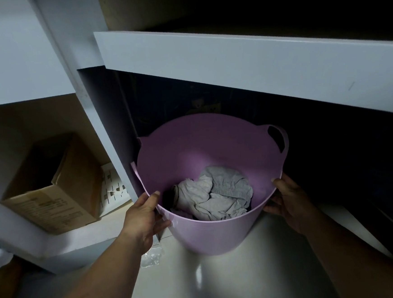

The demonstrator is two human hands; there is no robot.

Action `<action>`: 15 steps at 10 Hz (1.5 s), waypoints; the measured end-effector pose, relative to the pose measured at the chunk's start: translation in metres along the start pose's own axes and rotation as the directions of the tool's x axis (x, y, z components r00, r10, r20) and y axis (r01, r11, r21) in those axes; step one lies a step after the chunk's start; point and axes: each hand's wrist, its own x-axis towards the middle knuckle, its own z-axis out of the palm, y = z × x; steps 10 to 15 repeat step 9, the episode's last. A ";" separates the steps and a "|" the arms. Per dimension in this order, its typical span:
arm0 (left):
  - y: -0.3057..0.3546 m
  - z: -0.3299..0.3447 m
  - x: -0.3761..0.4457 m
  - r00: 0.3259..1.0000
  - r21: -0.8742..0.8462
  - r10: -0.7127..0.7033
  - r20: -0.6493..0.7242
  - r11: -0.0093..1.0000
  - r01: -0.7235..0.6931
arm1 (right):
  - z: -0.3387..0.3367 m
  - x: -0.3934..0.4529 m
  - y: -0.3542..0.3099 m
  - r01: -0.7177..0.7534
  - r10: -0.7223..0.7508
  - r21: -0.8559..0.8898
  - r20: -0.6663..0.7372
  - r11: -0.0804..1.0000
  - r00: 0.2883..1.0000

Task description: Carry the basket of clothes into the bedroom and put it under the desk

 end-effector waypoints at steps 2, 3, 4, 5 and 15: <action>0.005 0.000 -0.007 1.000 0.023 0.007 -0.015 1.000 -0.007 | 0.001 -0.005 -0.001 -0.030 0.031 0.023 -0.037 0.999 0.999; 0.007 0.000 -0.011 1.000 0.042 0.021 -0.020 0.999 -0.020 | 0.001 -0.006 -0.002 -0.032 0.033 0.015 -0.063 0.999 0.997; 0.006 0.000 -0.010 0.999 0.088 0.025 -0.020 0.996 -0.023 | 0.001 -0.008 -0.004 -0.019 0.018 -0.009 -0.099 1.000 0.995; 0.006 -0.001 -0.010 0.999 0.121 0.043 -0.030 0.992 -0.039 | 0.001 -0.010 -0.006 -0.023 0.019 -0.033 -0.119 0.999 0.993; 0.022 -0.010 -0.027 0.993 0.136 0.115 -0.019 0.984 -0.111 | 0.000 -0.023 -0.014 -0.094 0.078 -0.073 -0.197 0.993 0.977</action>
